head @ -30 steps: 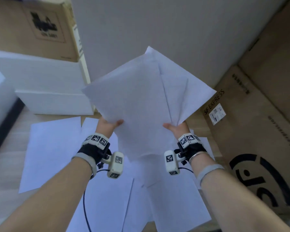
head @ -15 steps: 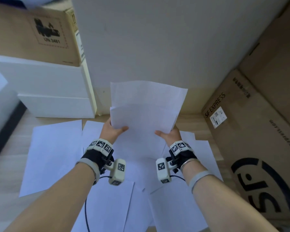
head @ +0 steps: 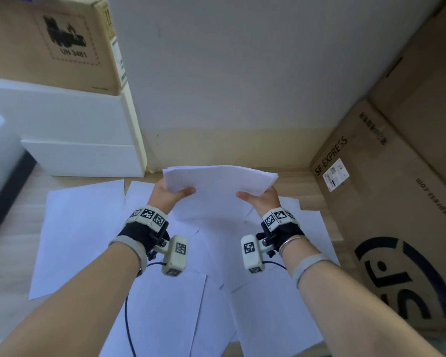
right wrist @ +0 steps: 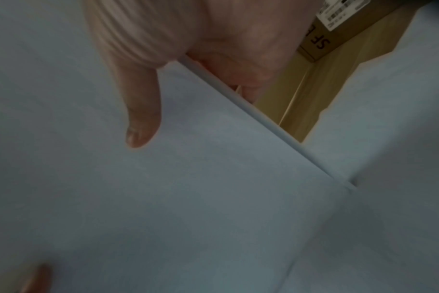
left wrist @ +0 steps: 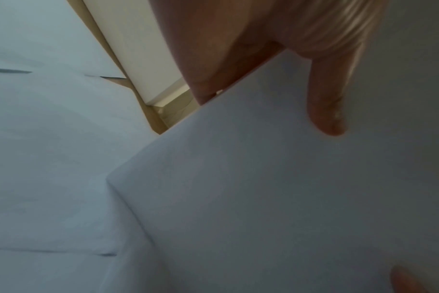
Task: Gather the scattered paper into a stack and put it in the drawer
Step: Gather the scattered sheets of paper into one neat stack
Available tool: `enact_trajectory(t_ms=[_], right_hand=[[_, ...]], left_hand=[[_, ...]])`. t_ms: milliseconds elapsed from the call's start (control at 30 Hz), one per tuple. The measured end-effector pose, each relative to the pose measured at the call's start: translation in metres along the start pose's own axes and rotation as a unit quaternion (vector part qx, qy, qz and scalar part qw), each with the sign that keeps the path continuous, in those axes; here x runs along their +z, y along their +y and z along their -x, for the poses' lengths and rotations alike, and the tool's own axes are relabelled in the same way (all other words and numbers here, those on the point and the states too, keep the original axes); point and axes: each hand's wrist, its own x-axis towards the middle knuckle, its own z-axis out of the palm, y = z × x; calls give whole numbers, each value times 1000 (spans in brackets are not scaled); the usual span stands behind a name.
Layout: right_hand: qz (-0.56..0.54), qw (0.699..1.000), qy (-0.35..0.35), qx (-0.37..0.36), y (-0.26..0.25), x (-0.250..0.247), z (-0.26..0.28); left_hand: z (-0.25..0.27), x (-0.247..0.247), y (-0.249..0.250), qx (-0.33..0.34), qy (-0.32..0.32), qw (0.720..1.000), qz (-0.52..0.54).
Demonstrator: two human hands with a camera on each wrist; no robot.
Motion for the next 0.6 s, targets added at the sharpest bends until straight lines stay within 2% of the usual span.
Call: enact_trajectory(t_ms=[100, 200, 267, 333, 467, 600], right_hand=[[39, 999, -8, 38, 18, 9, -2], [70, 994, 5, 84, 34, 20, -8], [66, 995, 28, 69, 33, 22, -15], [51, 997, 23, 47, 28, 20, -24], [124, 991, -24, 41, 23, 19, -45], [220, 968, -113, 44, 45, 16, -58]], left_hand=[[2, 8, -16, -51, -8, 999, -17], [2, 16, -27, -67, 15, 997, -43], [-4, 19, -26, -64, 36, 996, -56], [-11, 18, -23, -50, 57, 995, -64], [-23, 11, -19, -42, 70, 995, -62], [-26, 3, -45, -88, 55, 985, -136]])
